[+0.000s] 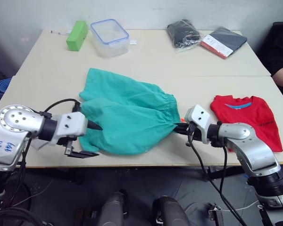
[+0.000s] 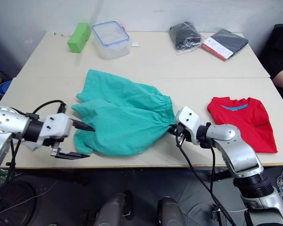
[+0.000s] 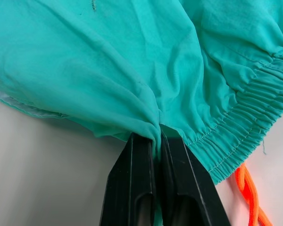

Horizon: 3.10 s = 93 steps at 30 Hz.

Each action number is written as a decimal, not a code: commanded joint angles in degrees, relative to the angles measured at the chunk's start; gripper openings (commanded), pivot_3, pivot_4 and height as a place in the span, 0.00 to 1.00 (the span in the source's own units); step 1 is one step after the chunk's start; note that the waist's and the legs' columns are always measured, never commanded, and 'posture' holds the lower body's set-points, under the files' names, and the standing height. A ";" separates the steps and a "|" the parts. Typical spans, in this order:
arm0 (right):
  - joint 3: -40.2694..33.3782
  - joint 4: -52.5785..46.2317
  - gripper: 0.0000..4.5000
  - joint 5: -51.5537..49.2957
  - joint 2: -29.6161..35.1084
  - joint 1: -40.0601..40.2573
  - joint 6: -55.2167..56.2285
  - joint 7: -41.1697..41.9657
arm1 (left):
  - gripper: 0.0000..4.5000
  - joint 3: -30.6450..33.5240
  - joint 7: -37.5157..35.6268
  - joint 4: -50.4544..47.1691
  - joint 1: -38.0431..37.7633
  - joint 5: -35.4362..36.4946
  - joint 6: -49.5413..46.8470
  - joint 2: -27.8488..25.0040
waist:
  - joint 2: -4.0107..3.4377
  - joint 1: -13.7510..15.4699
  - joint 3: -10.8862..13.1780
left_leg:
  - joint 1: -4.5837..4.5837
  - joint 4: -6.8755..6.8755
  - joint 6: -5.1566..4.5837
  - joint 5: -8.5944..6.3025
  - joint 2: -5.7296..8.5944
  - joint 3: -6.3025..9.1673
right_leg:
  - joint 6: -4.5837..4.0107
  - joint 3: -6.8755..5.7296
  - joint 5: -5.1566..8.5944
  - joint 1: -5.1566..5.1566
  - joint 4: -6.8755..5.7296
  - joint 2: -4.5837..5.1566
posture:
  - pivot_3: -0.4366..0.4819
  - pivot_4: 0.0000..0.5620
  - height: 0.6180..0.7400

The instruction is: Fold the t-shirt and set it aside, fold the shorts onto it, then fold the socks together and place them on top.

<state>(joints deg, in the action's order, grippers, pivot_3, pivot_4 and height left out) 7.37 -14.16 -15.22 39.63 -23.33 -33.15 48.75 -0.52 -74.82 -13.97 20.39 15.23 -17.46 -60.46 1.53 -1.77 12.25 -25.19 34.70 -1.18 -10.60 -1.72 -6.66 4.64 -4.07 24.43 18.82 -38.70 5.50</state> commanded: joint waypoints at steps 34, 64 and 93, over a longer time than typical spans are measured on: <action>-2.22 -1.80 0.00 -0.05 5.18 -1.26 1.34 5.02 | 0.00 -4.99 9.80 9.44 -7.20 -12.10 10.11 3.11 | -0.58 -0.06 -0.34 | 0.48 -0.22 0.00 -0.01 0.01 -0.03 | 0.00 0.05 0.00 -0.30 0.01 0.04 | 0.48 0.27 1.00; -12.46 -5.56 0.00 -36.47 10.47 -0.49 -20.85 12.96 | 0.00 1.00 -11.31 20.78 22.57 18.28 -23.08 -7.33 | -0.21 0.41 -0.22 | 0.51 -0.51 0.08 0.12 0.08 -0.01 | -0.06 0.11 0.03 -0.28 0.16 0.00 | 0.48 0.27 1.00; -16.37 9.71 0.42 -23.17 -5.05 -10.24 -21.35 -15.03 | 0.44 -5.43 34.20 91.35 61.76 -22.99 20.08 29.84 | 0.14 0.20 -0.08 | -1.24 0.70 -0.08 0.13 0.04 -0.23 | 0.08 0.06 -0.03 1.46 -0.91 0.08 | 0.48 0.27 1.00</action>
<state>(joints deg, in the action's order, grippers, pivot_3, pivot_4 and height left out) -6.65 -1.54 -38.45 33.78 -33.61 -56.17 34.08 -7.67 -42.56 77.54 80.31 -7.52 1.48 -29.33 1.66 -1.57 12.16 -26.43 35.40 -1.27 -10.47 -1.68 -6.88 4.72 -4.01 24.40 20.28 -39.61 5.57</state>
